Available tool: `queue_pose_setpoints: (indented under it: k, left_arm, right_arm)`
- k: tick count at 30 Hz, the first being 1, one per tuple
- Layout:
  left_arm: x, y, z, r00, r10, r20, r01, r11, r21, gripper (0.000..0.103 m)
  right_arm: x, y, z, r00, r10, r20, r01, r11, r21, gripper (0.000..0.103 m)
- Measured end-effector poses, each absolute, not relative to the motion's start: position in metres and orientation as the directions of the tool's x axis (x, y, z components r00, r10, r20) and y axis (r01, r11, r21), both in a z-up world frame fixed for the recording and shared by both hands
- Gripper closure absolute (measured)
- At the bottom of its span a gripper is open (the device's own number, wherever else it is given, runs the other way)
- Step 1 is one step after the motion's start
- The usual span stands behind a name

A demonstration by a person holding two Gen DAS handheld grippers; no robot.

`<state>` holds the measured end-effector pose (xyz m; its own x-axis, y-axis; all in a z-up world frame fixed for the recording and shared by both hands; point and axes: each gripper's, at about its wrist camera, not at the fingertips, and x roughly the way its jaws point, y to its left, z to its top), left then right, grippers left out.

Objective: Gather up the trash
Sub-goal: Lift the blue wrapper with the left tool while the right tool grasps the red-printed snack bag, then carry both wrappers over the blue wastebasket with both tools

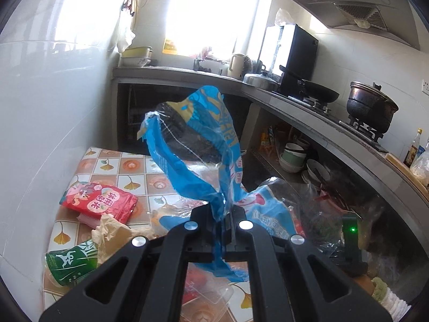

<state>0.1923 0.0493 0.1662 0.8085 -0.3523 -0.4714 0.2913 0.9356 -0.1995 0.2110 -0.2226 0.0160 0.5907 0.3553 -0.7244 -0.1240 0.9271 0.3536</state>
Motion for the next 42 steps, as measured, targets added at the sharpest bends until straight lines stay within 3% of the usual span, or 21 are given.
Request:
queue_pose_setpoints:
  k: [6, 15, 23, 28, 40, 42]
  left_arm:
    - [0.202, -0.019, 0.161, 0.740, -0.438, -0.511, 0.397, 0.897, -0.194, 0.101]
    - [0.245, -0.213, 0.100, 0.516, -0.534, -0.670, 0.613, 0.776, -0.147, 0.101]
    - [0.289, -0.385, -0.015, 0.340, -0.399, -0.852, 0.719, 0.694, -0.039, 0.101]
    - [0.320, -0.460, -0.098, 0.163, -0.295, -0.941, 0.719, 0.689, -0.091, 0.101]
    - [0.347, -0.518, -0.223, -0.055, -0.211, -0.976, 0.627, 0.753, -0.198, 0.100]
    - [0.353, -0.522, -0.234, -0.074, -0.206, -0.976, 0.613, 0.762, -0.208, 0.094]
  right_arm:
    - [0.161, -0.293, 0.016, 0.669, 0.249, -0.701, 0.049, 0.926, 0.375, 0.089]
    - [0.095, -0.392, -0.029, 0.667, 0.080, -0.741, 0.353, 0.842, 0.409, 0.089]
    - [0.074, -0.436, -0.068, 0.651, 0.026, -0.759, 0.482, 0.757, 0.440, 0.089]
    - [0.083, -0.456, -0.088, 0.645, 0.036, -0.763, 0.502, 0.733, 0.459, 0.089]
    - [0.133, -0.489, -0.179, 0.527, 0.098, -0.844, 0.599, 0.662, 0.450, 0.089]
    - [0.140, -0.493, -0.193, 0.495, 0.094, -0.864, 0.621, 0.657, 0.427, 0.088]
